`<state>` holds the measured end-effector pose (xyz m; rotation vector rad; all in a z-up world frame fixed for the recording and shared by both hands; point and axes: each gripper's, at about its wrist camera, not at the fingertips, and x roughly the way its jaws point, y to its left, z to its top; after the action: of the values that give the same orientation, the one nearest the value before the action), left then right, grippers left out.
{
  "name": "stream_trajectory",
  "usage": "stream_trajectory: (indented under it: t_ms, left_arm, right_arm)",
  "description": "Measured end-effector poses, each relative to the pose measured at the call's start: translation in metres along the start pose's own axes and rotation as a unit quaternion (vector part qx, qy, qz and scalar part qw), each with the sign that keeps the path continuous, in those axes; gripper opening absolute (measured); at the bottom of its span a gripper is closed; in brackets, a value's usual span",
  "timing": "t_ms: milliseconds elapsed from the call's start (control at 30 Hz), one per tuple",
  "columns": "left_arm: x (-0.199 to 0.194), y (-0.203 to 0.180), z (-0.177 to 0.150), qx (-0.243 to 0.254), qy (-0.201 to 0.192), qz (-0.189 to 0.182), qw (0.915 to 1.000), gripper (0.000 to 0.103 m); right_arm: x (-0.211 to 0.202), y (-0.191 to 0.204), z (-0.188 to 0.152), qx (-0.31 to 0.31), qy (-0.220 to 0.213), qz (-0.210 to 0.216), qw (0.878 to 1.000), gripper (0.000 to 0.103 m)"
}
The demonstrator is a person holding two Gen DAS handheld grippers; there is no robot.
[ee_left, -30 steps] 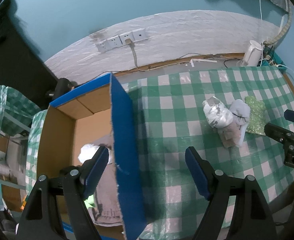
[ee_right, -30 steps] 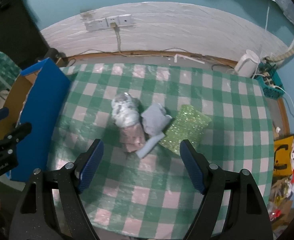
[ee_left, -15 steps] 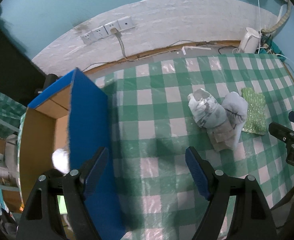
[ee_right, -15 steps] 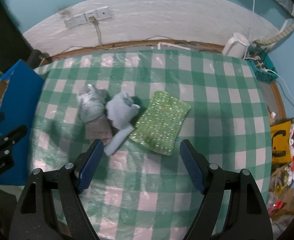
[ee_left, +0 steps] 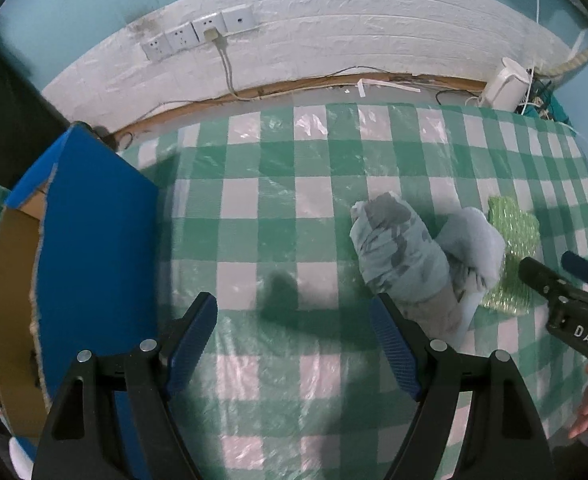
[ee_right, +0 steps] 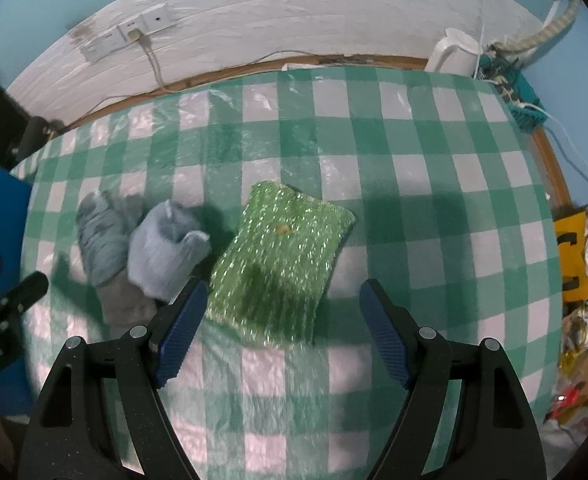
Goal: Organize soft objects
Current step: 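Grasp the green mesh pad with right tool while left tool grasps grey sock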
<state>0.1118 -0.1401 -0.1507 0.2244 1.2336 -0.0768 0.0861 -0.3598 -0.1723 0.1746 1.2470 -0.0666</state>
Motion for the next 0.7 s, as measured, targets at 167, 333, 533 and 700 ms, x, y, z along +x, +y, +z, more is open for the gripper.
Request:
stream_trajectory:
  t_ms: [167,333,533,700]
  left_arm:
    - [0.012,-0.001,0.008,-0.010,0.008,-0.006,0.9999,0.080]
    - [0.016,-0.003,0.017,-0.025,0.008,-0.017,0.9995,0.080]
    - [0.020,-0.007,0.026,-0.033,0.006,-0.023,0.9992,0.080]
    - [0.026,-0.009,0.030,-0.036,0.011,-0.026,0.9989,0.080]
  right_arm:
    - [0.014,0.002,0.006,0.017,0.012,-0.009,1.000,0.078]
    - [0.027,0.005,0.013,0.026,0.017,-0.017,0.999,0.078]
    - [0.041,0.009,0.016,0.015,0.022,-0.030,0.999,0.078]
    - [0.045,0.012,0.013,0.000,0.018,-0.042,0.999,0.079]
